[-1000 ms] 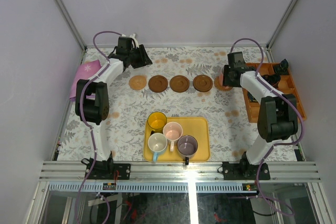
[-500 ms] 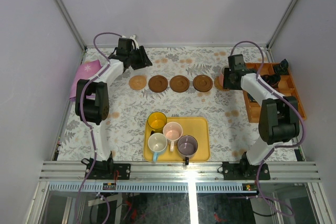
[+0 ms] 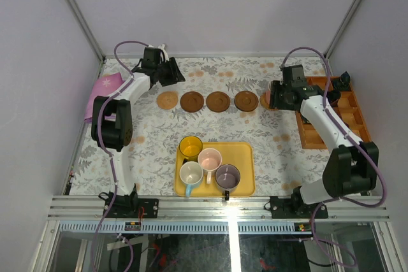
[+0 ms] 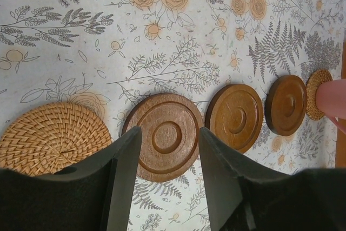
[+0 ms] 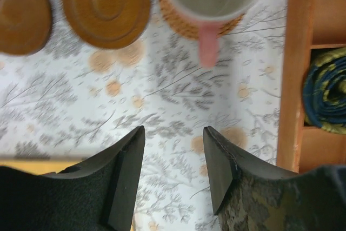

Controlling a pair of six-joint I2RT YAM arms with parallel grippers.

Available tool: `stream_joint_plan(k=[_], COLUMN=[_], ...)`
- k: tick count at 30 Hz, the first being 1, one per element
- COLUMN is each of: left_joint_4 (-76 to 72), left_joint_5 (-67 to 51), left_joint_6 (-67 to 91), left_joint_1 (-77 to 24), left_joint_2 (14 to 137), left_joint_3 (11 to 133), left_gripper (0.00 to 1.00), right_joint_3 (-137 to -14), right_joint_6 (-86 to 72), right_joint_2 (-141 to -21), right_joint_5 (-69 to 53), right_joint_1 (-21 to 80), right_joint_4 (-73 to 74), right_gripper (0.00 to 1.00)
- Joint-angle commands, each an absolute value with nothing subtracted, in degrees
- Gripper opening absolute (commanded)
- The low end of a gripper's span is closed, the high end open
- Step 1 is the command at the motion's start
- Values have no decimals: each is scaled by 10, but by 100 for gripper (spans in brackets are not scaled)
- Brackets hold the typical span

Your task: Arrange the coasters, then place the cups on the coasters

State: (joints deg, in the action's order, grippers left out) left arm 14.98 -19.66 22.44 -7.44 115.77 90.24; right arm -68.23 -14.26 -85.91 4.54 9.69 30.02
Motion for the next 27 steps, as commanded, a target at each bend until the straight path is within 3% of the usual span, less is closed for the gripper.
stream_joint_plan(k=[1,13,27], left_joint_4=[135,133,126], left_joint_5=[-214,-226,-232], left_joint_6=[217,205,184], left_joint_1=[-73,-79,-83], left_joint_2=[1135,1083,1002], left_joint_3=[888,818,716], left_gripper=[47,49,54], right_joint_3=[-675,-615,-566], right_joint_6=[-153,-201,-280], right_joint_2=[-795,-721,-729], right_joint_5=[-3,-66,-20], right_joint_1=[168,343,516], right_joint_4=[366,414,401], right_gripper=[54,52,56])
